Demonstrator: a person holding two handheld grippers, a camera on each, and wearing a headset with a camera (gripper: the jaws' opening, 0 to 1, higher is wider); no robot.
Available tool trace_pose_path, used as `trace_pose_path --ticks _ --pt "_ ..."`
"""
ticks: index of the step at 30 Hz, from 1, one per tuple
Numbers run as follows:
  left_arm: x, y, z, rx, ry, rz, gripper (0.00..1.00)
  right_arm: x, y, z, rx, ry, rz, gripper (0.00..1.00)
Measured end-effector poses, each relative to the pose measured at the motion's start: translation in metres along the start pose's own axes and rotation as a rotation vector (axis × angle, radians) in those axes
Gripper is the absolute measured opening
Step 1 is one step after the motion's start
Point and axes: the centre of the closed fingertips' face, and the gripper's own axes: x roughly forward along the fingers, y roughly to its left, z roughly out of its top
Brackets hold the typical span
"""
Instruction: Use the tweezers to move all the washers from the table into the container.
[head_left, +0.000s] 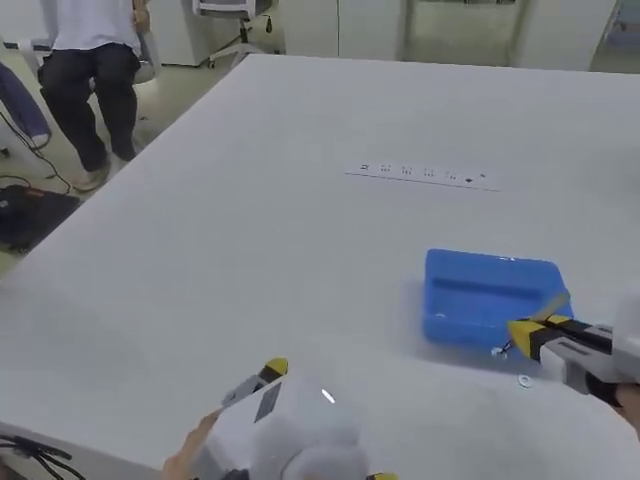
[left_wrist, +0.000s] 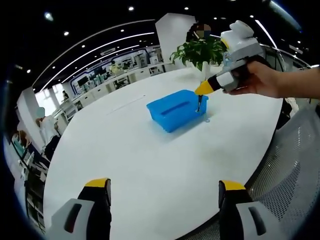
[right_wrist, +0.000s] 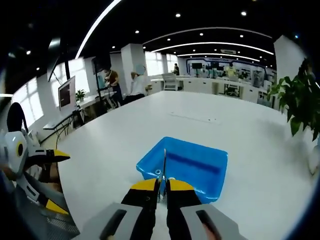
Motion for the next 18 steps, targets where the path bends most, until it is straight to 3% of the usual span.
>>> trace_pose_path --ticks 10,18 --pt "0.000 0.000 -0.001 0.004 0.004 0.001 0.90 -0.001 -0.007 0.019 -0.015 -0.036 -0.008 0.03" --pt "0.000 0.001 -0.003 0.000 0.013 0.002 0.90 0.016 -0.018 0.029 -0.006 -0.045 -0.030 0.03"
